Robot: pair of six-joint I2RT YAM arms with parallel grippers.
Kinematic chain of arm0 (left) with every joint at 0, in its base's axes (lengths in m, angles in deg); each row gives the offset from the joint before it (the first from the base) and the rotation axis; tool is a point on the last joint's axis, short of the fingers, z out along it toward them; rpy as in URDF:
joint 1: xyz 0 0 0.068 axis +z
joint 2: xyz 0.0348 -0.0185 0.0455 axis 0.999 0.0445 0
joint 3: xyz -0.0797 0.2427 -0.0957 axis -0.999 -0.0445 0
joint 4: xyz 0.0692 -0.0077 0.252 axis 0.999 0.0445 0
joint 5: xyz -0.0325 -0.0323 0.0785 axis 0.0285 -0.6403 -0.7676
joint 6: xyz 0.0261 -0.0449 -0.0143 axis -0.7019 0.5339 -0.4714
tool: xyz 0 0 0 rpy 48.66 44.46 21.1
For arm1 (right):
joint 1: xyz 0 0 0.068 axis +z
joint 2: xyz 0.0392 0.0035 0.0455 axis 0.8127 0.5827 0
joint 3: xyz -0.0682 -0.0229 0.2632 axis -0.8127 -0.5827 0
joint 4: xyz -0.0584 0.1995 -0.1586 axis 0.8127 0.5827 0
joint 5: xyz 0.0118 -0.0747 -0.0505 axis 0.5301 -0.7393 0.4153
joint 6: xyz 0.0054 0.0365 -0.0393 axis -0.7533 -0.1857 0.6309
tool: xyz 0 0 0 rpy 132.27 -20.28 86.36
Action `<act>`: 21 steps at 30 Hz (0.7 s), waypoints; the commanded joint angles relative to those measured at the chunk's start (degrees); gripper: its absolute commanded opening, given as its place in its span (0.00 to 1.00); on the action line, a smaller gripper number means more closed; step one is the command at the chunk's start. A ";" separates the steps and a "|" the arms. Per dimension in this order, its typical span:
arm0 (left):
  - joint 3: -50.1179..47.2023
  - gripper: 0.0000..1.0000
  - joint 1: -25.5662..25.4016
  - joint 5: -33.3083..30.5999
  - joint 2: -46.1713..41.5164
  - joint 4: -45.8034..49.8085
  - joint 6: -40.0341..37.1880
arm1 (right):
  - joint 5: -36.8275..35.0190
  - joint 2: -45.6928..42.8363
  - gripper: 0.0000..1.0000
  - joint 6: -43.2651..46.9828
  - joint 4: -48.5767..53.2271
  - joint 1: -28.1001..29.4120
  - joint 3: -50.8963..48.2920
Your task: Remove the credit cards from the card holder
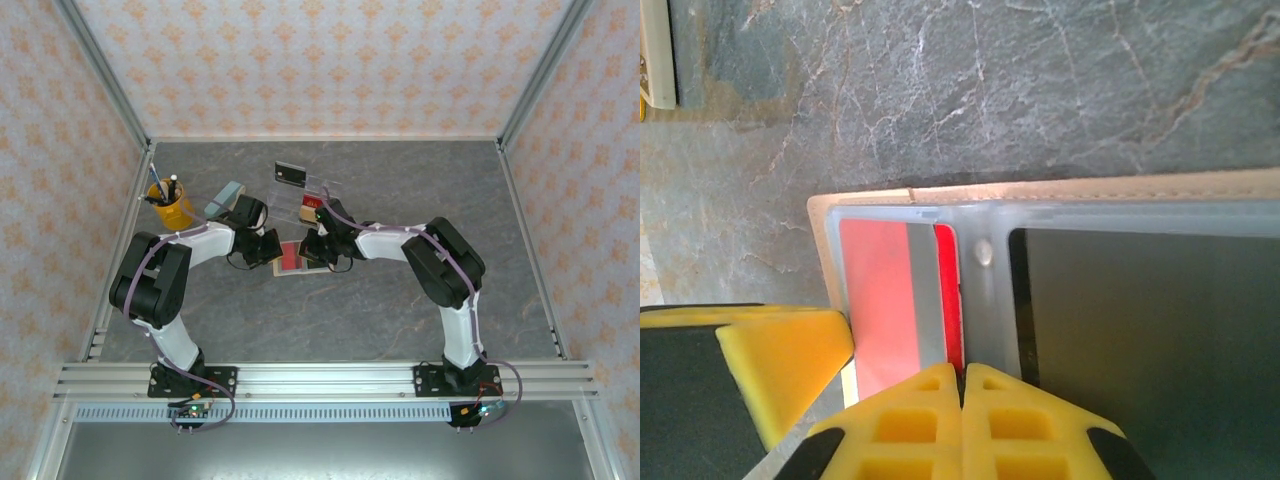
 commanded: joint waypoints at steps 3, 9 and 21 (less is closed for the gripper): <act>-1.91 0.06 -0.03 -2.85 1.51 3.17 0.41 | -2.23 -4.15 0.03 1.19 1.49 -0.39 -1.94; -1.84 0.06 0.19 -2.95 1.68 3.37 0.24 | -3.40 -5.27 0.02 1.95 2.93 -0.99 -2.72; -1.04 0.06 0.22 -1.65 0.62 3.65 -0.25 | -1.34 -4.15 0.05 0.85 1.78 -1.45 -3.35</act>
